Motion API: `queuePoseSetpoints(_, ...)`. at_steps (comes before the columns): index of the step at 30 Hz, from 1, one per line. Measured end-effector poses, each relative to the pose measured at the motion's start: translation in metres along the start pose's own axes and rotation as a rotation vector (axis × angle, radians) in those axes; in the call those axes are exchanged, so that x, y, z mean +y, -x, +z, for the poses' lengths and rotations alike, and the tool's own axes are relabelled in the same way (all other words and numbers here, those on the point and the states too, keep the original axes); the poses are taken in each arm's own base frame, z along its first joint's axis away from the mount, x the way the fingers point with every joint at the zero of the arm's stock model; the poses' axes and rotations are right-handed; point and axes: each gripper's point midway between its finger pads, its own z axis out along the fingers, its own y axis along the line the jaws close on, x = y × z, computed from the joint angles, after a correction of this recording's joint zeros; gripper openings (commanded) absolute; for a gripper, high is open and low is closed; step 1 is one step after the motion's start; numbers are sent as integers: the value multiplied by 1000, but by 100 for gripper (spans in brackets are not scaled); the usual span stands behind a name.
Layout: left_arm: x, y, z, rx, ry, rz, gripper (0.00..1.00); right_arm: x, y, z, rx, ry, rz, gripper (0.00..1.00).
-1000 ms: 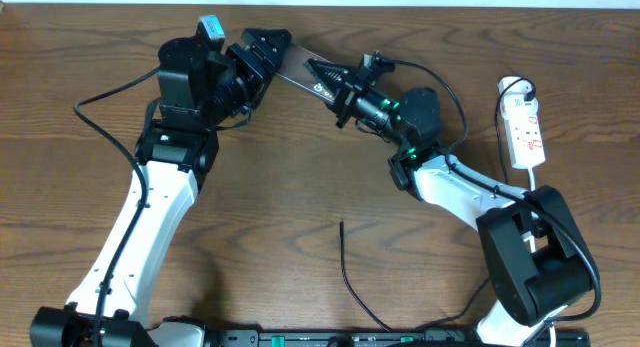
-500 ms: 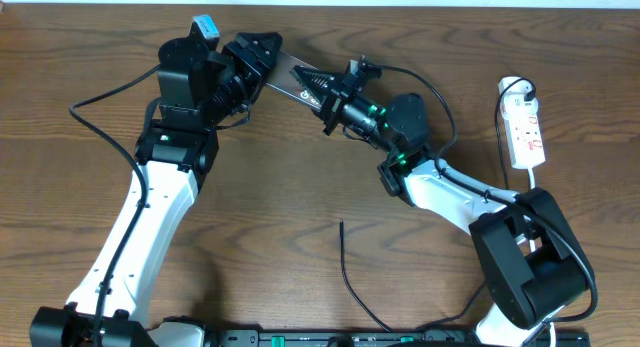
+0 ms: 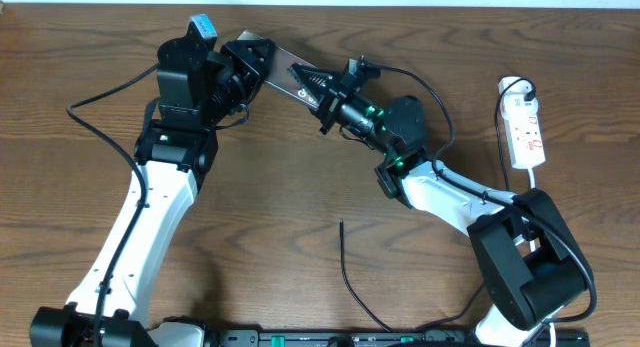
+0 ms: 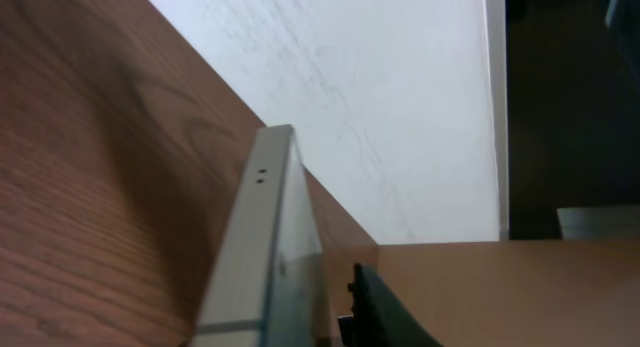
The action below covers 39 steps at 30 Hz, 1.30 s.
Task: Plug charger to phone and switch on socket
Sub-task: 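Pull the phone left with the left gripper, release the right gripper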
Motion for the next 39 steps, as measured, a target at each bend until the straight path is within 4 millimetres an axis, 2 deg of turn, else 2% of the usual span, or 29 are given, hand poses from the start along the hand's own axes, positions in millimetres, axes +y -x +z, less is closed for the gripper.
queuePoseSetpoints(11, -1, 1, -1, -3, -4, -58, 7, 0, -1, 1, -4, 4, 15, 1)
queuePoseSetpoints(12, -1, 1, -1, -3, -4, -58, 7, 0, -1, 1, -4, 4, 15, 4)
queuePoseSetpoints(13, -1, 1, -1, -3, -2, -59, 7, -1, -1, 1, -5, 3, 16, 15)
queuePoseSetpoints(14, 0, 1, -1, -3, -2, -59, 8, -1, -1, 1, -5, 2, 17, 32)
queuePoseSetpoints(15, 0, 1, -1, -3, -2, -51, 7, -1, -2, 1, 0, -1, 18, 59)
queuePoseSetpoints(16, 0, 1, 0, -3, 0, -43, 7, -2, -3, 1, 6, -3, 15, 72)
queuePoseSetpoints(19, 2, 0, 0, -2, 9, -21, 7, -3, -9, 2, 27, -6, 17, 98)
queuePoseSetpoints(26, 3, 1, -1, -1, 8, 6, 7, -5, -14, 3, 46, -13, 0, 99)
queuePoseSetpoints(29, 5, 9, -5, 13, -4, 9, 8, -4, -12, 2, 52, -18, -31, 99)
queuePoseSetpoints(33, 15, 37, -20, 9, -25, -1, 8, -2, -5, -4, 68, -29, -90, 99)
queuePoseSetpoints(36, 22, 61, -42, 41, -77, 4, 7, 0, 1, -10, 84, -39, -149, 99)
queuePoseSetpoints(39, 25, 74, -64, 88, -139, 36, 7, 0, 2, -15, 128, -54, -281, 99)
